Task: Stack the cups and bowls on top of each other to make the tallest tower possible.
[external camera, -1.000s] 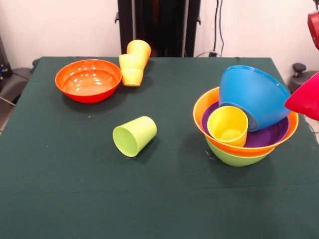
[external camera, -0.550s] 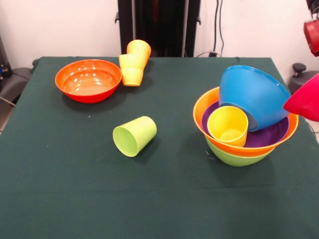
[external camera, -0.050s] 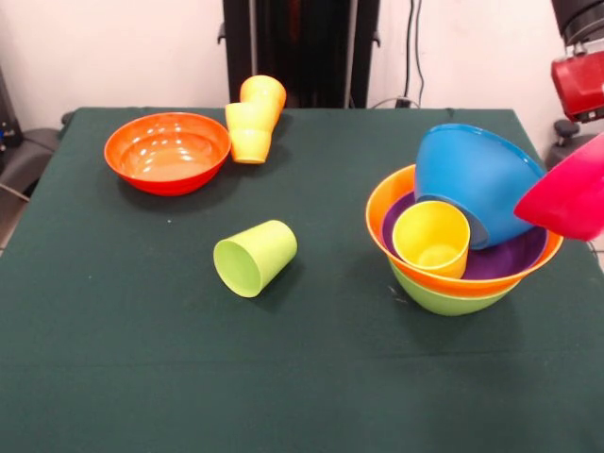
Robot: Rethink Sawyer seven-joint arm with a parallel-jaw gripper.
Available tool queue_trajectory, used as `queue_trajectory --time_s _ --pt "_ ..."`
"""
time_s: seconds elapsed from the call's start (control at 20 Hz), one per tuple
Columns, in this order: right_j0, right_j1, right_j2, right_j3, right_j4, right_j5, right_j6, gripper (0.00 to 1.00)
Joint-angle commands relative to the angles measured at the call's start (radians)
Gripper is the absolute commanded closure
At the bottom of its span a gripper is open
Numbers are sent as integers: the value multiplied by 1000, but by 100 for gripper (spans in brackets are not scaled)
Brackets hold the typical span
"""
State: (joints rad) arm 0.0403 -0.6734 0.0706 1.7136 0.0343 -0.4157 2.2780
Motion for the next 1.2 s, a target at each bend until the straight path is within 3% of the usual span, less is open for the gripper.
queue_trajectory --time_s 0.05,0.6,1.2 --pt "-23 96 63 52 -83 -60 151 100" --pt "-26 184 44 35 -103 -171 144 100" --pt "-70 163 62 81 -164 -177 161 100"
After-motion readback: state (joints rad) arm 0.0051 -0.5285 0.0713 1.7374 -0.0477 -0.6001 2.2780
